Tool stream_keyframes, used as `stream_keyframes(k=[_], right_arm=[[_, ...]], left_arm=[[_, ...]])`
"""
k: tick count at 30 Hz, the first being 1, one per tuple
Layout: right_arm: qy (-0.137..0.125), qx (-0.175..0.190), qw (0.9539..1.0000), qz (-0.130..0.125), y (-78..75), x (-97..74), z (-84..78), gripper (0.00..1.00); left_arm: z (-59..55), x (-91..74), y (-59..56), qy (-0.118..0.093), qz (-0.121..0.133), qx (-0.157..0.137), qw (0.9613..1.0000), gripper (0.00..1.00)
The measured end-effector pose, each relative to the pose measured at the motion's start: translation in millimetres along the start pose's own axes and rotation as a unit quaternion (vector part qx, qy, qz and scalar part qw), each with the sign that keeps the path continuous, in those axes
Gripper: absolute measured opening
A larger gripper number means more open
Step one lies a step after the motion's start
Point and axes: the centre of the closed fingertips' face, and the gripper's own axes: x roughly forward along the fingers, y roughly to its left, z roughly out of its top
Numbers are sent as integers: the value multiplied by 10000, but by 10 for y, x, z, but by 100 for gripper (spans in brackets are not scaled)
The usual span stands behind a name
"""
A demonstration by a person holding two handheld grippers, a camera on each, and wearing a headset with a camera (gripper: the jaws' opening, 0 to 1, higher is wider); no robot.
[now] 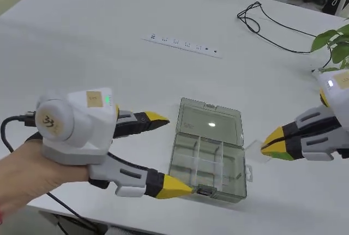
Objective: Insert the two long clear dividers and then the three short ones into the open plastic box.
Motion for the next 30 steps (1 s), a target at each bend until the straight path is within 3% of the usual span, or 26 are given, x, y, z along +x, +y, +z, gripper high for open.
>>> stream_keyframes(k=[8,13,21,30], right_arm=[[159,-8,9999,-19,-56,196,-80,3],[287,-31,9996,-28,-74,316,-145,3],[426,61,9991,11,-158,518,-317,3],[483,71,9988,61,-192,554,-346,3]], left_arm=[[-156,24,27,153,-4,-130,9998,100],[-233,22,37,262,-1,-159,9995,100],[-266,21,16,257,-19,-229,9994,100],[-264,24,13,219,-42,-282,9994,100]])
